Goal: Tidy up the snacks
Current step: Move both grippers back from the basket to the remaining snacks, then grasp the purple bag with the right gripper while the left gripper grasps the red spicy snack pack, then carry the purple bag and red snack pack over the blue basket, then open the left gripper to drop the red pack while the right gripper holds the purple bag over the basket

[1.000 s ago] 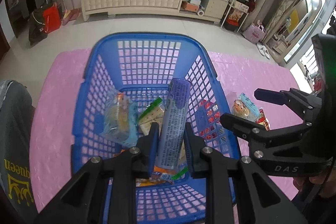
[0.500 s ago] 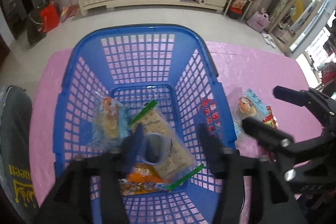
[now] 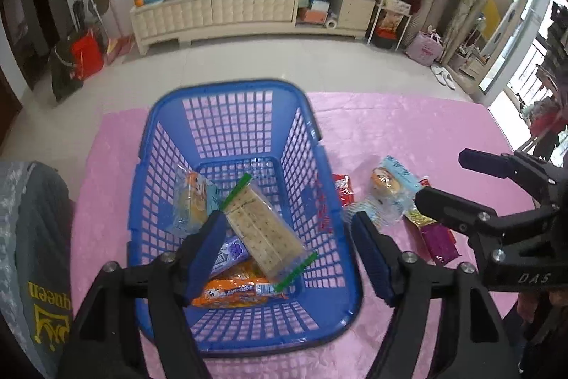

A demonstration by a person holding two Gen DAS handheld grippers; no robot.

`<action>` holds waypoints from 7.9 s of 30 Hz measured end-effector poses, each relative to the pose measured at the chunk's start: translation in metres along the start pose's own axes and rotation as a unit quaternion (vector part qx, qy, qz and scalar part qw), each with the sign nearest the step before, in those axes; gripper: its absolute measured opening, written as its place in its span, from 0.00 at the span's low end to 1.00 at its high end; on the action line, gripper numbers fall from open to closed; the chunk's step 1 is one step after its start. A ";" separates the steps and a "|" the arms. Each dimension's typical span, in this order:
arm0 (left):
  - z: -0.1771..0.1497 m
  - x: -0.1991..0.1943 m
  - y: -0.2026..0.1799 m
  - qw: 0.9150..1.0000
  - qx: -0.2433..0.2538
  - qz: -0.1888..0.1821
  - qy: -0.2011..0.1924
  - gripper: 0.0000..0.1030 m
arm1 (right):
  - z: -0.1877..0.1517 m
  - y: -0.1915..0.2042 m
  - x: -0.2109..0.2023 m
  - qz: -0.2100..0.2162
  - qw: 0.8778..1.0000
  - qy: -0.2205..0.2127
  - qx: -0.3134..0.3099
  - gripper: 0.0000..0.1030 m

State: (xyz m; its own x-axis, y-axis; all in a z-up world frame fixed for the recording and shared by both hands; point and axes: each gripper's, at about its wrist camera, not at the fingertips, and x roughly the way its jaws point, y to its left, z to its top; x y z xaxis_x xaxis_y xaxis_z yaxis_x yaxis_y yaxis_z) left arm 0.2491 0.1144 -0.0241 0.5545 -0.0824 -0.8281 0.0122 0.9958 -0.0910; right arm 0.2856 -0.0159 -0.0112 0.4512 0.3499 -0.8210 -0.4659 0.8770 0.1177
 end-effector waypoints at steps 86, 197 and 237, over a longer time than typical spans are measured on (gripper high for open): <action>-0.079 0.094 -0.126 0.994 0.014 -0.039 0.101 0.78 | -0.129 -0.130 0.020 -0.051 0.997 0.063 0.020 0.50; -0.037 0.063 -0.099 0.998 0.012 -0.062 -0.001 0.00 | -0.056 -0.046 -0.043 -0.023 0.999 -0.031 0.015 0.50; 0.022 0.083 0.050 0.994 -0.101 0.005 0.040 0.18 | 0.036 0.053 0.049 0.015 0.996 0.004 -0.083 0.50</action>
State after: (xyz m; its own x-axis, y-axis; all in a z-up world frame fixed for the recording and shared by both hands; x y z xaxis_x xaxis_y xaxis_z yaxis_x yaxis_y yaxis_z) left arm 0.3136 0.1581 -0.0850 0.4866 -0.0843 -0.8696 -0.1635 0.9689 -0.1855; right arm 0.3108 0.0592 -0.0245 0.4282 0.3723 -0.8235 -0.5995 0.7988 0.0494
